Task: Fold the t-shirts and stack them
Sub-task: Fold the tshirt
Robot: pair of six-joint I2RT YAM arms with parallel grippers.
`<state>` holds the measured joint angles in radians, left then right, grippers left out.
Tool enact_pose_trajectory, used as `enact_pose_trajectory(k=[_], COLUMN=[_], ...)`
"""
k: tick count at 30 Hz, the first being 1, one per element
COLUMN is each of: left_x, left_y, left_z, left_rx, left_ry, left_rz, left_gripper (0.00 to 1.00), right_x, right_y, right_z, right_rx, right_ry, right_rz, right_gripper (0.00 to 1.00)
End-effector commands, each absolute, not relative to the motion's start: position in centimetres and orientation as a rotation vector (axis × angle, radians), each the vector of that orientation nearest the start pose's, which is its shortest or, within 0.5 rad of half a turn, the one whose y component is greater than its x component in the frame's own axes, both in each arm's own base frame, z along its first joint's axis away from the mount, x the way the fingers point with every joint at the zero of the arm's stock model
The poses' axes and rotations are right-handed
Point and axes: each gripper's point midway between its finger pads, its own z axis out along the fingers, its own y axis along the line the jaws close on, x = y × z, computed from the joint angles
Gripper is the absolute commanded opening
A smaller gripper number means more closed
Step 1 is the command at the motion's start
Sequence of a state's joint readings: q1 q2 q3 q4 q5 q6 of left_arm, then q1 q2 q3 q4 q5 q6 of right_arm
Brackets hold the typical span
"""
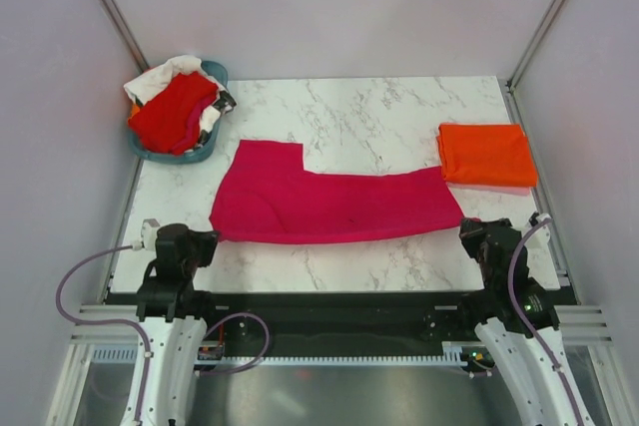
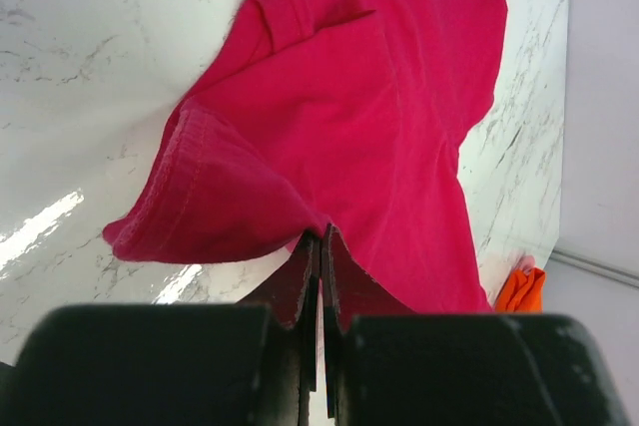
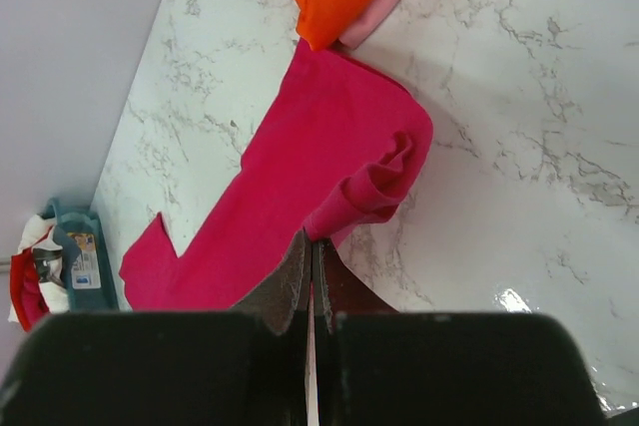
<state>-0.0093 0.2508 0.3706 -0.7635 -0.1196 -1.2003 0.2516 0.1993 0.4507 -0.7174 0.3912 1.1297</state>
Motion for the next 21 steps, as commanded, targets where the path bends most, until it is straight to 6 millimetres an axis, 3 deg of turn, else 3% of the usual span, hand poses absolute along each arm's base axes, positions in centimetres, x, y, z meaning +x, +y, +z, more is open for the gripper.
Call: enact_pose_trajectory(k=[1, 7, 12, 14, 15, 17, 18, 19, 20, 21], left_x=[19.5, 20.1, 22.7, 24.9, 26.1, 28.9, 30.6, 32.0, 33.7, 36.0], left_y=[-1.7, -0.8, -0.4, -0.1, 0.0, 0.2, 0.2, 0.3, 0.3, 0.2], left_z=[11.2, 11.8, 12.7, 13.5, 14.8, 14.6, 16.8, 17.6, 15.7, 19.0], left_rx=[-1.35, -1.372, -1.38, -1.384, -1.377, -1.404, -1.395, -1.396, -1.433, -1.401], left_ry=[1.806, 1.781, 1.713, 1.679, 1.657, 1.673, 1.645, 1.636, 1.706, 1.668], left_rz=[-0.539, -0.485, -0.501, -0.501, -0.509, -0.482, -0.502, -0.503, -0.449, -0.482], left_gripper=[0.02, 0.02, 0.02, 0.02, 0.02, 0.02, 0.02, 0.02, 0.02, 0.02], right_x=[19.6, 21.3, 25.2, 27.4, 28.7, 31.4, 33.0, 34.7, 36.0, 37.7], right_y=[1.7, 2.3, 3.1, 3.2, 3.4, 3.5, 3.7, 4.0, 4.0, 4.3], right_z=[15.0, 14.6, 15.6, 18.1, 17.4, 20.4, 19.3, 21.7, 22.5, 21.4], right_rx=[1.112, 1.081, 1.061, 1.054, 1.057, 1.058, 1.071, 1.069, 1.073, 1.082], right_ry=[1.729, 1.769, 1.743, 1.677, 1.708, 1.637, 1.676, 1.633, 1.612, 1.648], right_rz=[0.476, 0.461, 0.464, 0.48, 0.443, 0.449, 0.409, 0.43, 0.423, 0.389], right_gripper=[0.0, 0.0, 0.0, 0.0, 0.0, 0.0, 0.0, 0.0, 0.0, 0.0])
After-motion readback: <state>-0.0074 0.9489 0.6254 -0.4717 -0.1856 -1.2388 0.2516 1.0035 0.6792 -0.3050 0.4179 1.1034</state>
